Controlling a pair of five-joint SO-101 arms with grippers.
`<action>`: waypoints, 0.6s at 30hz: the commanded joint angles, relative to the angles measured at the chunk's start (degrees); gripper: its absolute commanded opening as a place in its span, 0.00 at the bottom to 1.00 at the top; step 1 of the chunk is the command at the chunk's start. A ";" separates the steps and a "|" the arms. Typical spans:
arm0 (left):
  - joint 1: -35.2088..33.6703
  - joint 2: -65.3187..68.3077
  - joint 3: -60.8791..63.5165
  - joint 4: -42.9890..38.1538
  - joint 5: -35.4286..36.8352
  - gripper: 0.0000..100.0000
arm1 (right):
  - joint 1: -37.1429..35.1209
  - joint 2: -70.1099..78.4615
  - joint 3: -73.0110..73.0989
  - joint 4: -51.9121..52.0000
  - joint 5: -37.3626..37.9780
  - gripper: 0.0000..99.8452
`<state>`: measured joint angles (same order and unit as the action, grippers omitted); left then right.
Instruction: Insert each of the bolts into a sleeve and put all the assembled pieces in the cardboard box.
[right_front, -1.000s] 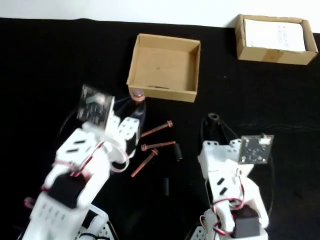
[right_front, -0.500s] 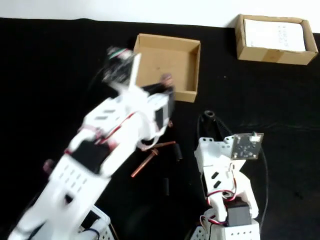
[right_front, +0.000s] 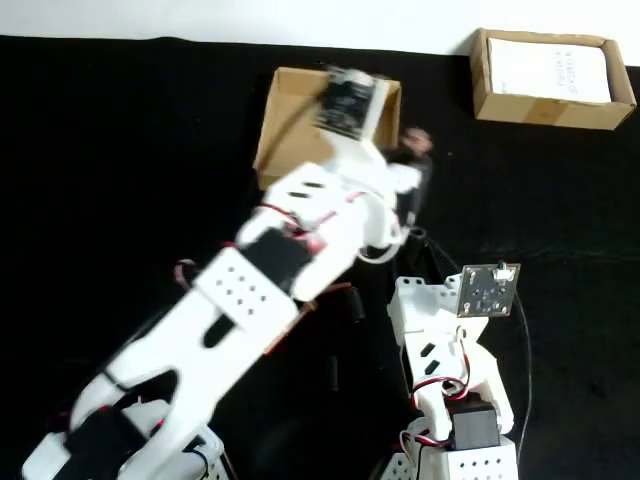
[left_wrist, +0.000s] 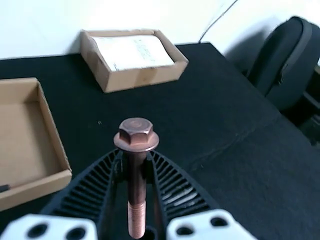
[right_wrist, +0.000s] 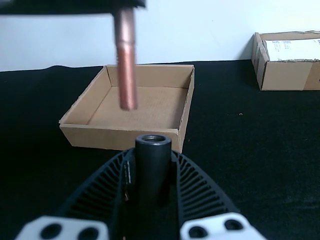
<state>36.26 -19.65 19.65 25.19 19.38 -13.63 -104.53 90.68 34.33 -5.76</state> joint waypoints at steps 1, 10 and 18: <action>0.92 0.92 -3.21 -1.58 0.18 0.01 | -0.48 -0.66 -0.57 -1.36 -0.18 0.01; 0.84 3.56 -3.12 -4.66 0.18 0.01 | -0.66 -0.66 -0.57 -1.36 -0.18 0.01; 2.42 5.41 -2.77 -6.59 0.18 0.01 | -0.40 -0.66 -0.57 -1.36 -0.18 0.01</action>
<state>37.58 -13.76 19.65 20.00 19.38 -13.89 -104.53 90.68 34.33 -5.76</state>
